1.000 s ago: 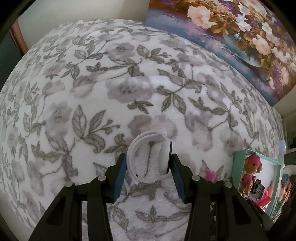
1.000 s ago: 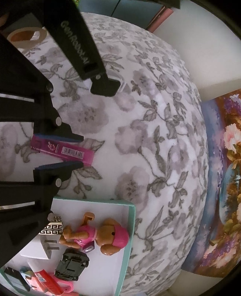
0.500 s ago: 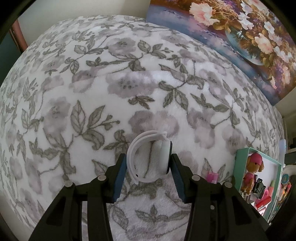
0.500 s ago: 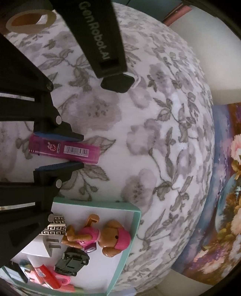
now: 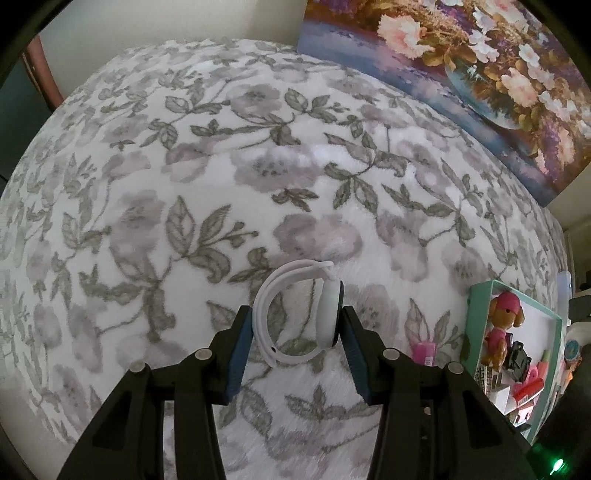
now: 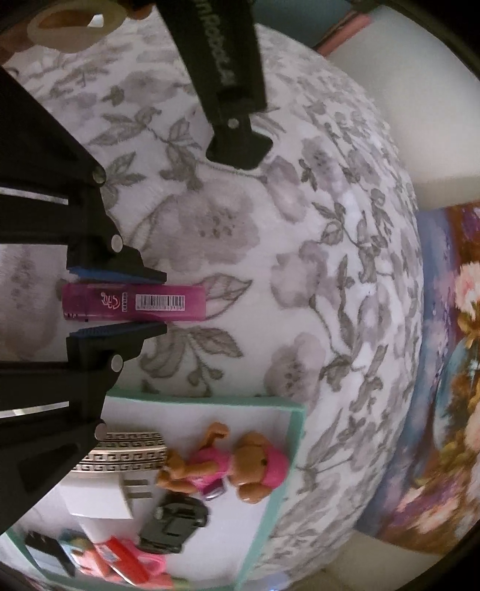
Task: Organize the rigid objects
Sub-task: 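Carry watch band and lip balm into the tray and release both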
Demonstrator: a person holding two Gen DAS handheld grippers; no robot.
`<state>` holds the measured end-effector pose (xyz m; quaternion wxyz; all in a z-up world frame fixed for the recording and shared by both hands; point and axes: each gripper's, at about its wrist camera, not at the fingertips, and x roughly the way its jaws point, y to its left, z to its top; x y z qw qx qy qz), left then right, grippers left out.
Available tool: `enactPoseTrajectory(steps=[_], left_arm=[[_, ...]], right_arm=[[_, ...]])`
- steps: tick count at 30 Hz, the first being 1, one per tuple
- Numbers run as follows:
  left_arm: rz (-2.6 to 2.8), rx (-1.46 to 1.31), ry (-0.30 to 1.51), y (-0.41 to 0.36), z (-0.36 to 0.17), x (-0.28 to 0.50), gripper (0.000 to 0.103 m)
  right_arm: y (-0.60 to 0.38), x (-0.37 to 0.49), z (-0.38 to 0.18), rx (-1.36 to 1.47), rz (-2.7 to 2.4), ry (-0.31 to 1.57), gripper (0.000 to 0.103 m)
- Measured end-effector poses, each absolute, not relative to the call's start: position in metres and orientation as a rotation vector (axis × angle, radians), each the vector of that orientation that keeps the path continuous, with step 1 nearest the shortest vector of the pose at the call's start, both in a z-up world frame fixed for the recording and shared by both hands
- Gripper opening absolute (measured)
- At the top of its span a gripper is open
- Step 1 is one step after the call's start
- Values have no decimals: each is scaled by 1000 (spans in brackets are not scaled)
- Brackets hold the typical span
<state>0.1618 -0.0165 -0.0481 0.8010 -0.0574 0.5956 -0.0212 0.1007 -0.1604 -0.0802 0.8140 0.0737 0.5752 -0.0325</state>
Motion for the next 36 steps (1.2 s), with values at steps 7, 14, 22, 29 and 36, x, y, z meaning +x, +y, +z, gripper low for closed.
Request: enactPoseTrajectory(steps=[7, 14, 22, 29, 36], left_arm=[[-50, -90, 1223, -21, -23, 142, 49], [-112, -42, 1139, -46, 10, 114, 49], [-195, 41, 1081, -78, 25, 68, 49], [-269, 137, 1073, -114, 22, 31, 49], [-371, 219, 1093, -159, 11, 7, 49]], right_arm=[[-181, 77, -52, 257, -73, 1187, 21], [-203, 48, -12, 348, -71, 1102, 21], [-232, 11, 8, 359, -142, 1059, 21], [-267, -20, 5, 398, -209, 1059, 21], [-304, -33, -8, 443, -271, 1082, 22]])
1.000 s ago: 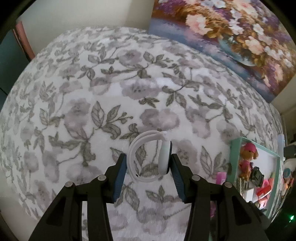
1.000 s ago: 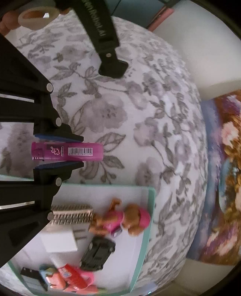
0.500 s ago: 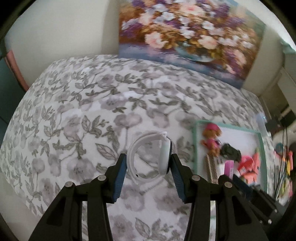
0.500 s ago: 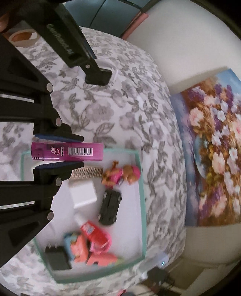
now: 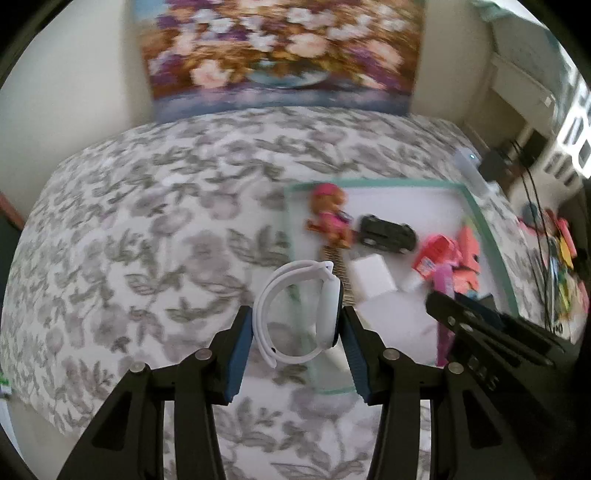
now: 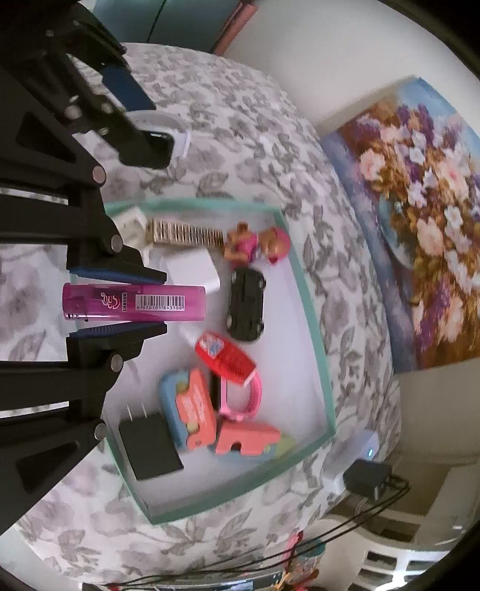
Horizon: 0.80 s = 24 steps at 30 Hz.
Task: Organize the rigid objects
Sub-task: 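Carry watch band and lip balm into the tray and release both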
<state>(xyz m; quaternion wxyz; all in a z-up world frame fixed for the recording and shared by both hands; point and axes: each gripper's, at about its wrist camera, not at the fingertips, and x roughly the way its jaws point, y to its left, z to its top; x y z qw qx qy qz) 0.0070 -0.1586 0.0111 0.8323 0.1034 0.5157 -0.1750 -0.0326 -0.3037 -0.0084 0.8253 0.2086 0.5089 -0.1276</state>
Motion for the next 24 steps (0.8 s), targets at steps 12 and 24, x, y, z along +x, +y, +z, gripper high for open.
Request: enactPoseTrajectory(steps=[12, 24], left_arm=[[-468, 260, 1158, -205, -11, -9, 49], [-484, 323, 1206, -220, -33, -13, 49]], right_arm=[[-348, -46, -27, 503, -340, 1111, 22], [-345, -42, -33, 498, -318, 1143, 23]])
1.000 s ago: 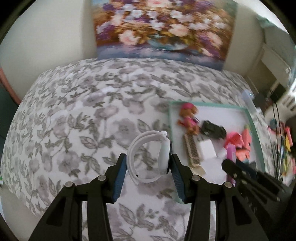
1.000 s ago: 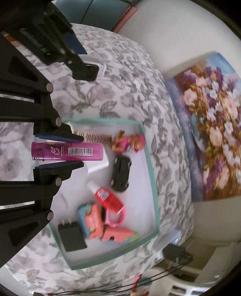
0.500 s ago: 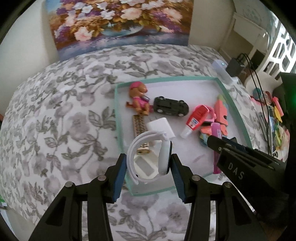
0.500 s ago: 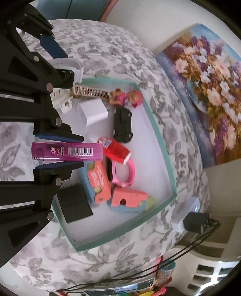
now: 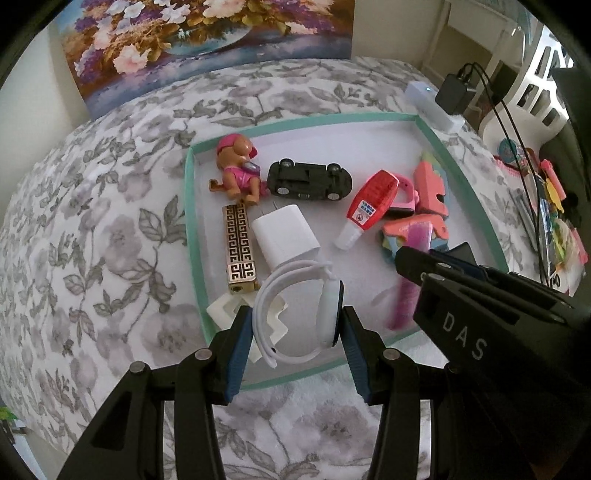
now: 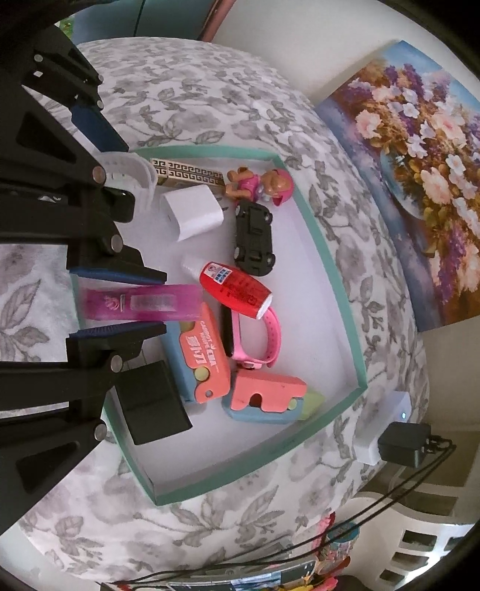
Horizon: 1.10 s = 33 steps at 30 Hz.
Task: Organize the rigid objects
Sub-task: 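Carry watch band and lip balm into the tray and release both, then withdraw both open tools from the tray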
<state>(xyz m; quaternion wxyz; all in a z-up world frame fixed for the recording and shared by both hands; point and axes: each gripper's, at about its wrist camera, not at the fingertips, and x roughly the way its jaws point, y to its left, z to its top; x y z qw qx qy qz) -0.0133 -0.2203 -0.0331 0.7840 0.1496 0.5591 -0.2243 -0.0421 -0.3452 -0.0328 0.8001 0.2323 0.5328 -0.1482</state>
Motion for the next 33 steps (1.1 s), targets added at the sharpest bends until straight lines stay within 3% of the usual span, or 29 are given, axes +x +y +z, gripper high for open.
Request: enactPoseTrajectory(steps=[3, 7, 12, 14, 16, 19, 21, 23, 33], left_arm=[[-483, 321, 1201, -219, -32, -13, 53], [-477, 318, 1195, -217, -30, -12, 65], [-462, 288, 1189, -210, -25, -8, 66], [-436, 274, 1188, -204, -24, -5, 77], [-395, 255, 1190, -194, -23, 0, 82], [-339, 224, 1186, -179, -22, 7, 82], [-299, 210, 1175, -169, -21, 12, 83], [-266, 186, 1170, -159, -20, 17, 95], [-126, 111, 1187, -119, -29, 32, 97]], right_arm=[[-344, -42, -33, 492, -315, 1142, 23], [-343, -41, -32, 491, -314, 1139, 22], [-344, -42, -27, 490, -320, 1120, 22], [-345, -42, -26, 488, -328, 1116, 22], [-345, -42, -26, 479, -343, 1122, 26], [-344, -42, -26, 473, -353, 1127, 35], [-343, -42, -25, 465, -358, 1124, 50], [-342, -43, -23, 451, -365, 1118, 58], [-329, -39, -27, 404, -357, 1138, 84]])
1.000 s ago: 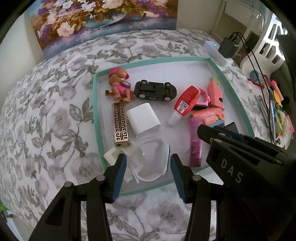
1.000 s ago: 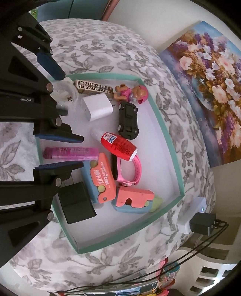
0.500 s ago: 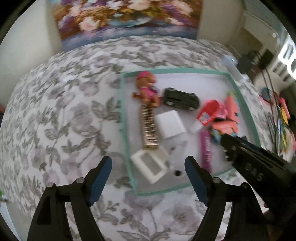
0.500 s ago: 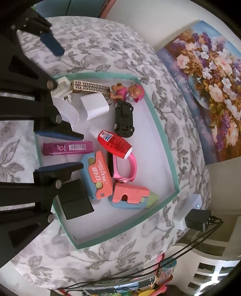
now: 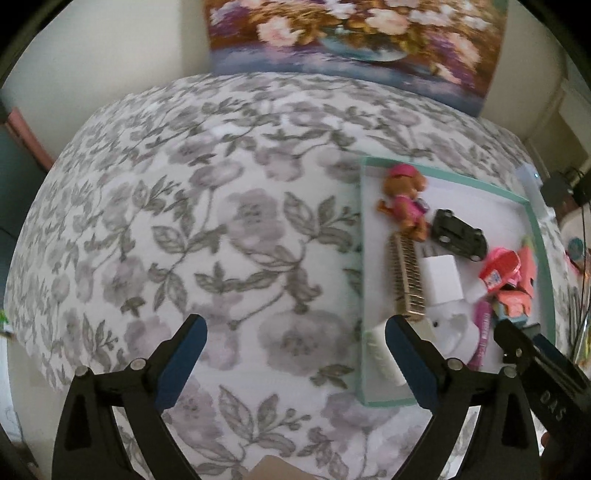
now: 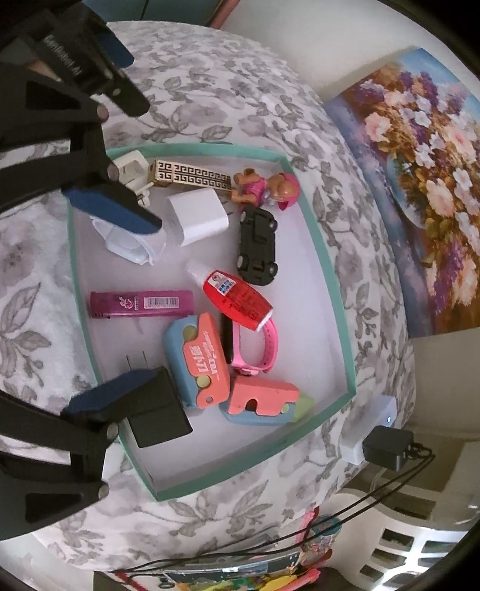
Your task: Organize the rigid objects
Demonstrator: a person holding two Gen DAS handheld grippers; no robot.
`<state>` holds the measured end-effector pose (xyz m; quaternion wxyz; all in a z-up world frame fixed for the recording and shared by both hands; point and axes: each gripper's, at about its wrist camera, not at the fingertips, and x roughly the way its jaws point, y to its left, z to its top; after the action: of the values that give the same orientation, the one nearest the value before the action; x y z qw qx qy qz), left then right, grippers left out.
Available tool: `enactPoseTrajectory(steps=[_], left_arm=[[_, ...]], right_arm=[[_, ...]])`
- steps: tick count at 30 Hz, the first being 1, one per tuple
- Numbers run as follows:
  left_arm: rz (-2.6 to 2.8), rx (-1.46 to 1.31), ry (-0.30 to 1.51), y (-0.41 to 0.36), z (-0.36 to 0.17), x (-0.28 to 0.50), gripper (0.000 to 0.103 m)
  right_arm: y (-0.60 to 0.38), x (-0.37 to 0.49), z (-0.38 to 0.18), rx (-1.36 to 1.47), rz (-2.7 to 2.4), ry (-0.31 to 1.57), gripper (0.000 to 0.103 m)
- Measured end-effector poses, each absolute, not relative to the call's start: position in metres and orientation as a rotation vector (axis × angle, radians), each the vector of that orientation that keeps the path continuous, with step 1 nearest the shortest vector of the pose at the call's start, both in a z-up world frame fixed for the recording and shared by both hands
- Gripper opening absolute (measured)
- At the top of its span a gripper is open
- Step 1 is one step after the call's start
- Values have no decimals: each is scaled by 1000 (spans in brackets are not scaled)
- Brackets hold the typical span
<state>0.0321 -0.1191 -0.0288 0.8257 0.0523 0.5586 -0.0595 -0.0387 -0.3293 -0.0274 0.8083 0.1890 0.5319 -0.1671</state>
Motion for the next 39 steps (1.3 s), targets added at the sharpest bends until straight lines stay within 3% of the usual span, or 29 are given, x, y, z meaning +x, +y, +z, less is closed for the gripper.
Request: enactPoseTrajectory(steps=[5, 25, 39], left_arm=[[-101, 90, 1187, -109, -31, 34, 97], [-148, 110, 1191, -91, -29, 18, 97], [-164, 173, 1070, -89, -3, -6, 97]], right_arm=[[-324, -39, -27, 367, -359, 1137, 103], [-302, -54, -24, 290, -342, 1126, 103], [-293, -73, -4, 281, -337, 1066, 103]])
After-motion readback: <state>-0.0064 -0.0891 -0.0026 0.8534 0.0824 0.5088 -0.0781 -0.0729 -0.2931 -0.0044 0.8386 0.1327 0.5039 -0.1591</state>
